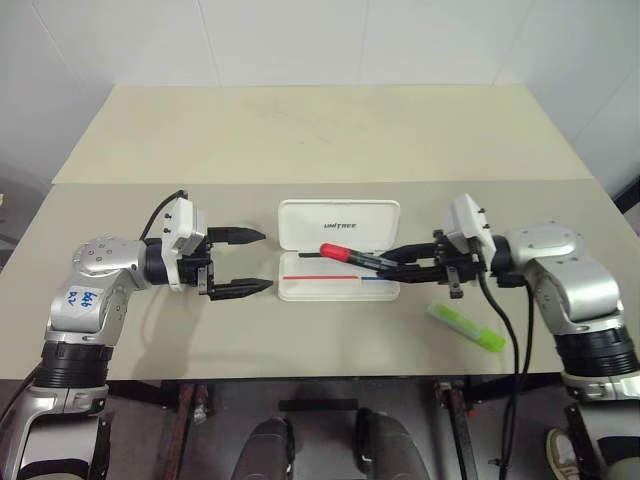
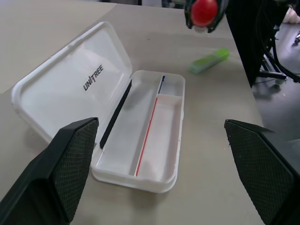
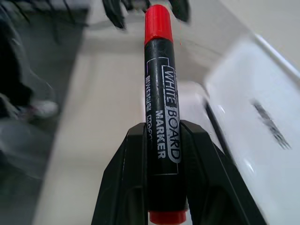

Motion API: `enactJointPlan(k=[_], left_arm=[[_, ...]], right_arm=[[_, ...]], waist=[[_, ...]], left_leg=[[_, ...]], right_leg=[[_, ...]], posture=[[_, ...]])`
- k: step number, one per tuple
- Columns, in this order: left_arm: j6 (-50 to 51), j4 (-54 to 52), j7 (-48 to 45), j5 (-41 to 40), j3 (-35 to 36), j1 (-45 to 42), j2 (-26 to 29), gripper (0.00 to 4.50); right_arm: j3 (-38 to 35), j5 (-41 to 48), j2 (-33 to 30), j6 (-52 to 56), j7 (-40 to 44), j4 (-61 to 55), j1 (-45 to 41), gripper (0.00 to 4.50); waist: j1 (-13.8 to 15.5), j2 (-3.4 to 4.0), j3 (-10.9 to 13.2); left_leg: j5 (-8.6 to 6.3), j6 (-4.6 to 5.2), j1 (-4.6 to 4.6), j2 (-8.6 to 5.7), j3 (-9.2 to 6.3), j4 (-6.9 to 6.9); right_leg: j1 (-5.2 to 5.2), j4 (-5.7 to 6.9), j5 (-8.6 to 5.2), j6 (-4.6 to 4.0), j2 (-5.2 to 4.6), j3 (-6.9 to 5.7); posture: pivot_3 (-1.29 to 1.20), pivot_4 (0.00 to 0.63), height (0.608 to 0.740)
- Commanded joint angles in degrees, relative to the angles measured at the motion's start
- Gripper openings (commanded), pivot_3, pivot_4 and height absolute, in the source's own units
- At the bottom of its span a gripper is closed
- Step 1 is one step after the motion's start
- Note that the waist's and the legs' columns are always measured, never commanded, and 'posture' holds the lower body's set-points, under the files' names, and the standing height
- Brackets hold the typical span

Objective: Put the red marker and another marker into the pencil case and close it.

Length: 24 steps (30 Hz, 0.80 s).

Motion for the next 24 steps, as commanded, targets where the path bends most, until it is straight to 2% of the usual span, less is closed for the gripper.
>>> enactJointPlan(k=[1,11,18,24], left_arm=[[-1.0,-2.7,1.1,-0.6,1.6,0.8,-0.2,4.5],[0.0,-7.5,4.3,-1.6,2.7,4.2,-0.5,4.5],[0.7,-9.6,5.3,-2.1,3.6,6.0,-0.3,4.5],[0.9,-10.4,5.7,-2.2,3.9,6.5,-0.1,4.5]], right_arm=[[3.7,-3.5,2.4,-6.0,0.4,3.2,-1.9,0.61],[11.1,-12.9,9.5,-19.6,1.6,20.5,-10.3,0.61],[11.8,-15.8,11.7,-23.6,2.3,26.2,-13.8,0.61],[12.5,-20.0,13.1,-29.4,-0.5,32.5,-16.4,0.61]], waist=[[0.0,0.0,0.0],[-0.2,0.0,0.0],[-0.3,0.0,0.0],[-0.4,0.0,0.0]], left_leg=[[-0.01,0.01,-0.01,0.0,0.02,0.0],[-0.08,-0.13,-0.08,0.06,0.11,0.0],[-0.1,-0.2,-0.11,0.13,0.33,-0.03],[-0.1,-0.2,-0.1,0.13,0.44,0.0]], right_leg=[[0.0,-0.01,0.0,0.0,0.01,0.01],[-0.13,0.16,0.03,-0.11,0.42,0.1],[-0.35,0.3,0.0,-0.18,0.51,0.3],[-0.45,0.45,-0.01,-0.18,0.51,0.42]], posture=[[0.0,0.15,0.74],[0.0,0.15,0.74],[0.0,0.15,0.74],[0.0,0.15,0.74]])
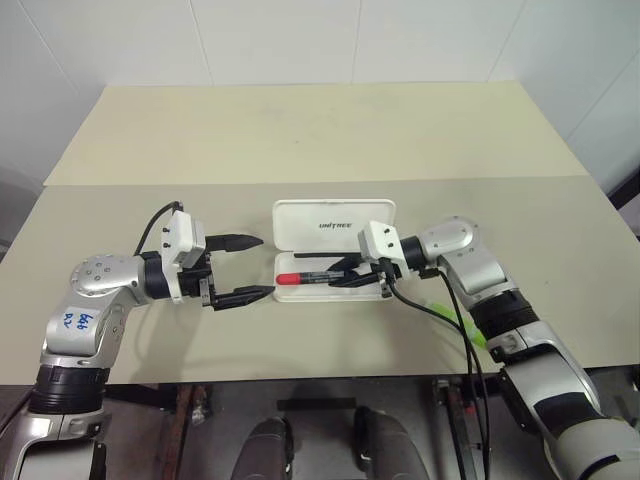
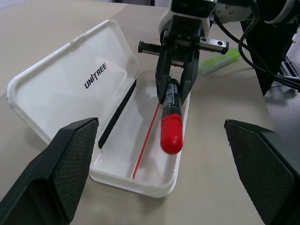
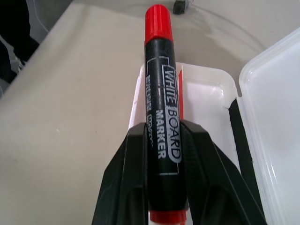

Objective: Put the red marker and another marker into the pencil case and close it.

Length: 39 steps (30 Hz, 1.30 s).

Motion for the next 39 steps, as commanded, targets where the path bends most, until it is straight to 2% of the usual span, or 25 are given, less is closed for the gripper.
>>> enactJointPlan(k=[1,12,18,23,28,34,39], left_arm=[[0.1,-2.8,0.4,-1.5,1.7,0.4,0.6,4.5],[0.1,-3.8,1.2,-1.6,1.7,1.2,0.5,4.5],[-0.3,-3.2,1.2,-1.4,1.3,0.7,0.3,4.5],[-0.4,-2.5,0.9,-1.2,0.8,0.0,0.0,4.5],[-0.3,-2.6,0.5,-1.4,0.2,-0.5,-0.1,4.5],[0.1,-3.4,-0.9,-1.8,-1.5,-0.8,-0.7,4.5],[1.3,-5.0,-2.2,-2.9,-3.0,-0.6,-1.4,4.5]], right_arm=[[-0.3,-1.9,1.0,-3.9,-2.0,2.8,-2.7,0.61],[-0.9,-5.5,1.3,-10.4,-4.1,10.8,-6.2,0.61],[-1.2,-5.9,1.3,-11.4,-4.8,10.5,-5.4,2.7],[-2.6,-2.0,1.8,-7.6,-3.3,5.0,-4.6,4.47],[-5.8,8.9,0.8,7.5,-0.6,-11.9,-0.1,4.47],[-10.5,18.3,-8.5,23.2,-1.9,-33.5,12.0,4.47],[-18.0,20.1,-16.3,28.0,-6.4,-39.8,22.4,4.47]], waist=[[-0.1,0.0,0.0],[-1.2,0.0,0.0],[-1.4,0.0,0.0],[-1.3,0.0,0.0],[-1.2,0.0,0.0],[-0.1,-0.01,0.0],[0.5,-0.04,0.0]], left_leg=[[0.0,-0.01,0.0,0.0,0.0,0.0],[0.0,-0.01,0.0,0.02,0.03,-0.01],[0.0,-0.03,0.01,0.05,0.05,-0.01],[0.0,-0.03,0.01,0.05,0.05,-0.01],[-0.01,-0.05,0.01,0.17,0.04,-0.02],[-0.06,0.02,-0.01,0.2,0.05,0.0],[-0.08,0.02,-0.02,0.13,0.07,0.0]], right_leg=[[-0.01,0.02,0.0,0.0,0.0,0.01],[-0.03,0.03,-0.01,-0.02,-0.01,0.05],[-0.06,0.08,-0.01,-0.02,0.01,0.09],[-0.07,0.09,-0.01,-0.02,-0.01,0.1],[-0.07,0.1,-0.01,-0.02,-0.01,0.09],[-0.05,-0.01,-0.01,-0.02,-0.08,0.08],[-0.05,-0.3,-0.01,-0.04,-0.07,0.07]], posture=[[0.0,0.15,0.74],[0.0,0.15,0.74],[0.0,0.15,0.74],[0.0,0.15,0.74],[0.0,0.15,0.74],[0.0,0.15,0.74],[0.0,0.15,0.74]])
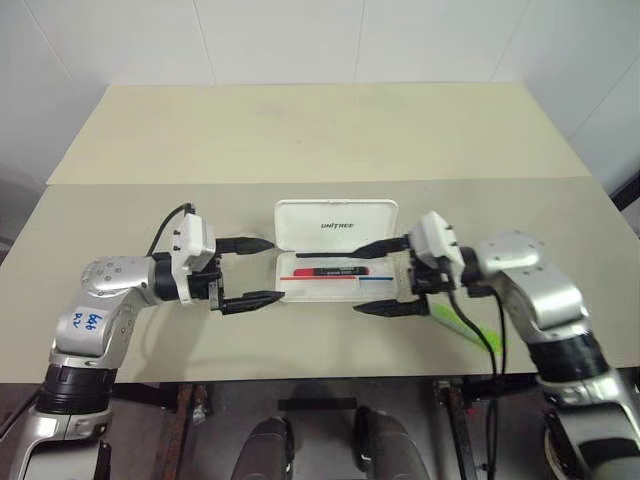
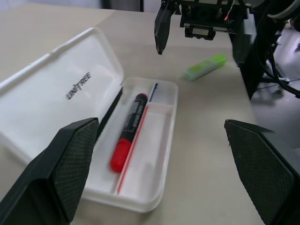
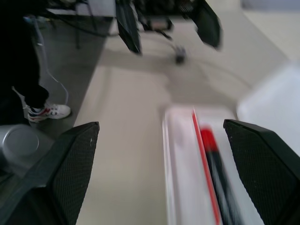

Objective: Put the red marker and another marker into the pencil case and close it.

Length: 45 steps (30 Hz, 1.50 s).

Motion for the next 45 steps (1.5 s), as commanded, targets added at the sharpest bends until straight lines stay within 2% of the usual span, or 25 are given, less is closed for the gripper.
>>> enactJointPlan(k=[1,5,10,20,28,32,38,39,45], left_arm=[[0.7,-3.2,-1.3,-1.9,-0.6,-0.1,-0.2,4.5],[1.1,-3.7,-4.0,-1.5,-3.5,0.3,-0.2,4.5],[0.9,-2.9,-6.6,-0.9,-6.3,-0.5,-0.4,4.5],[1.8,-3.4,-7.2,-1.2,-7.4,-0.5,-0.8,4.5],[1.8,-2.2,-7.3,-0.9,-7.2,-2.4,-0.7,4.5],[1.5,-1.7,-7.5,-0.6,-7.0,-2.9,-0.3,4.5],[0.9,-0.9,-7.6,0.2,-6.6,-3.7,0.0,4.5],[0.6,-0.7,-7.6,0.4,-6.6,-3.8,0.0,4.5],[-1.1,1.0,-7.8,1.5,-6.3,-4.0,0.4,4.5]], right_arm=[[-6.4,1.0,-4.5,0.7,-2.6,-3.3,5.4,4.47],[-12.3,-1.2,-11.2,-2.6,-2.3,-1.3,16.4,4.47],[-16.1,-2.1,-14.9,-7.2,-1.1,2.1,25.1,4.47],[-19.1,-2.6,-15.4,-11.1,-2.6,8.6,30.2,4.47],[-18.5,-1.9,-12.5,-10.7,-5.9,10.5,31.5,4.47],[-18.3,-1.1,-12.1,-10.9,-5.9,9.0,31.8,3.55],[-17.5,-1.2,-11.7,-11.4,-6.2,7.2,30.0,1.29],[-17.2,-1.5,-11.7,-11.3,-6.4,6.9,29.7,1.07],[-15.4,-1.9,-11.2,-10.7,-7.9,4.6,25.8,1.08]], waist=[[0.0,-0.01,0.0],[0.3,-0.02,0.0],[0.3,-0.02,0.0],[0.2,-0.03,0.0],[0.3,-0.06,0.0],[0.2,-0.07,0.0],[0.3,-0.07,0.0],[0.3,-0.07,0.0],[0.3,-0.07,0.0]], left_leg=[[0.0,0.0,0.0,-0.02,0.01,0.0],[-0.01,0.0,0.01,-0.1,0.06,-0.01],[-0.01,0.01,0.06,-0.06,0.16,0.05],[0.06,0.02,0.09,-0.02,0.15,0.15],[0.06,0.02,0.1,-0.02,0.14,0.15],[0.06,0.03,0.11,-0.02,0.15,0.19],[0.06,0.03,0.1,-0.02,0.14,0.17],[0.06,0.03,0.1,-0.02,0.14,0.18],[0.06,0.03,0.11,-0.01,0.15,0.19]], right_leg=[[0.0,-0.01,0.0,0.0,0.02,0.0],[0.02,-0.06,0.0,-0.02,0.05,0.01],[0.04,-0.06,0.03,-0.06,0.14,0.1],[0.08,-0.06,0.07,-0.1,0.18,0.15],[0.09,-0.06,0.07,-0.1,0.19,0.15],[0.12,-0.06,0.09,-0.11,0.19,0.16],[0.11,-0.05,0.09,-0.11,0.2,0.16],[0.11,-0.05,0.09,-0.11,0.2,0.16],[0.11,-0.05,0.09,-0.11,0.2,0.16]], posture=[[0.0,0.15,0.74],[0.0,0.15,0.74],[0.0,0.15,0.74],[0.0,0.15,0.74],[0.0,0.15,0.74],[0.0,0.15,0.74],[0.0,0.15,0.74],[0.0,0.15,0.74],[0.0,0.15,0.74]])
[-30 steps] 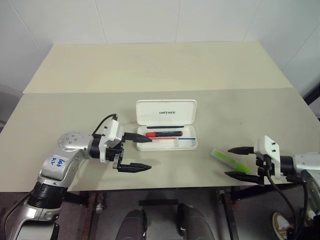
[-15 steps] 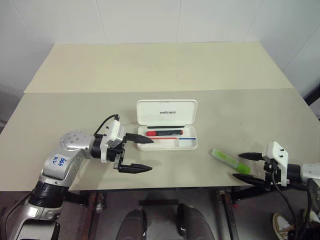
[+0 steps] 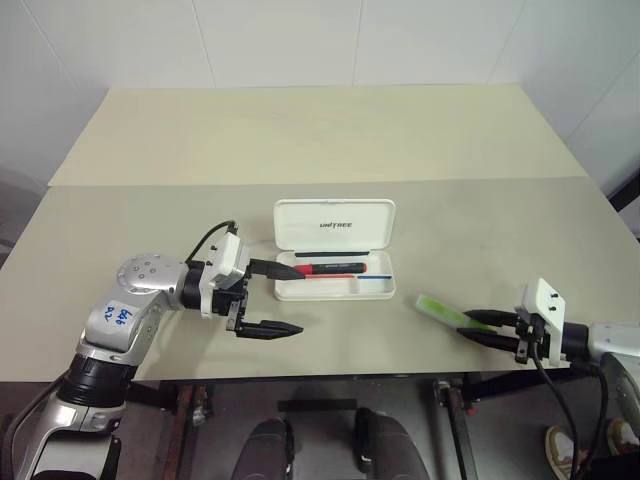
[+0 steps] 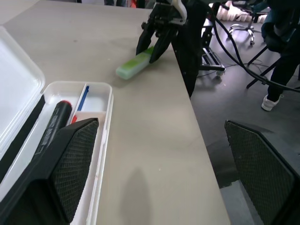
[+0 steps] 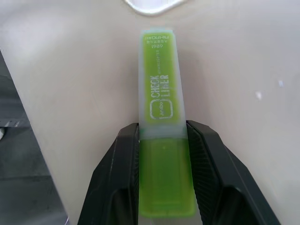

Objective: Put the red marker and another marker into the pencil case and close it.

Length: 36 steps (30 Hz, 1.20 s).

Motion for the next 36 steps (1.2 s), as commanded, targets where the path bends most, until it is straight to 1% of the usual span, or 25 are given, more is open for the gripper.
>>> enactJointPlan(k=[1,8,11,13,17,19,25,28,36], left_arm=[[-2.0,0.3,-0.4,0.6,1.4,-1.0,0.7,4.5],[-4.4,1.9,-0.5,1.6,3.4,0.1,2.5,4.5],[-4.7,1.6,0.1,1.6,4.9,1.7,3.9,4.5],[-4.5,1.2,0.6,1.6,5.8,2.6,4.7,4.5],[-4.3,0.4,1.2,1.6,7.9,5.3,6.9,4.5],[-4.3,0.2,1.6,1.6,8.3,5.9,7.4,4.5],[-4.4,-0.1,2.6,1.1,12.6,9.9,10.7,4.5],[-4.0,-1.0,3.2,0.8,13.7,11.1,11.0,4.5],[-2.5,-3.9,4.8,0.1,14.3,12.7,10.5,4.5]], right_arm=[[0.7,0.5,0.3,-0.1,-0.7,-3.1,-2.8,1.08],[5.0,3.0,1.6,4.7,-1.4,-8.9,-13.2,1.08],[9.4,3.6,4.6,7.1,-1.7,-11.2,-19.0,1.08],[12.5,2.7,6.9,7.3,-1.4,-10.8,-21.8,1.08],[19.6,-1.4,12.9,5.2,-1.5,-5.7,-28.0,1.08],[21.1,-2.5,14.3,4.0,-0.9,-3.7,-29.5,1.08],[29.6,-9.0,20.8,0.5,0.5,3.8,-35.7,1.08],[31.0,-10.5,22.6,-0.4,1.1,6.5,-37.4,1.08],[31.4,-13.3,24.7,-3.1,2.5,13.0,-40.6,1.08]], waist=[[0.0,0.0,0.0],[-0.2,0.0,0.0],[-0.5,0.0,0.0],[-0.6,0.0,0.0],[-0.6,-0.01,0.0],[-0.6,-0.01,0.0],[-0.8,-0.01,0.0],[-0.9,-0.02,0.0],[-0.8,-0.02,0.0]], left_leg=[[0.0,0.0,-0.01,0.0,0.0,0.0],[0.0,0.0,-0.01,0.02,-0.03,-0.01],[0.0,-0.01,-0.02,0.04,-0.02,-0.02],[-0.01,-0.02,-0.02,0.05,-0.03,-0.04],[-0.02,-0.03,-0.04,0.05,-0.03,-0.07],[-0.02,-0.03,-0.05,0.04,-0.02,-0.08],[-0.04,-0.02,-0.09,0.04,-0.04,-0.09],[-0.04,-0.03,-0.08,0.05,-0.03,-0.12],[-0.04,-0.05,-0.07,0.05,-0.02,-0.12]], right_leg=[[0.0,0.0,0.0,0.0,0.0,0.0],[-0.03,0.02,0.0,0.0,0.0,-0.01],[-0.04,0.01,0.0,0.0,0.0,-0.01],[-0.05,0.02,0.0,0.0,0.0,-0.02],[-0.09,0.05,0.0,0.0,0.0,-0.02],[-0.11,0.05,0.0,0.0,-0.02,-0.02],[-0.14,0.06,0.01,0.0,-0.03,-0.07],[-0.17,0.1,0.0,-0.02,-0.02,-0.06],[-0.17,0.14,0.0,-0.02,-0.04,-0.06]], posture=[[0.0,0.15,0.74],[0.0,0.15,0.74],[0.0,0.15,0.74],[0.0,0.15,0.74],[0.0,0.15,0.74],[0.0,0.15,0.74],[0.0,0.15,0.74],[0.0,0.15,0.74],[0.0,0.15,0.74]])
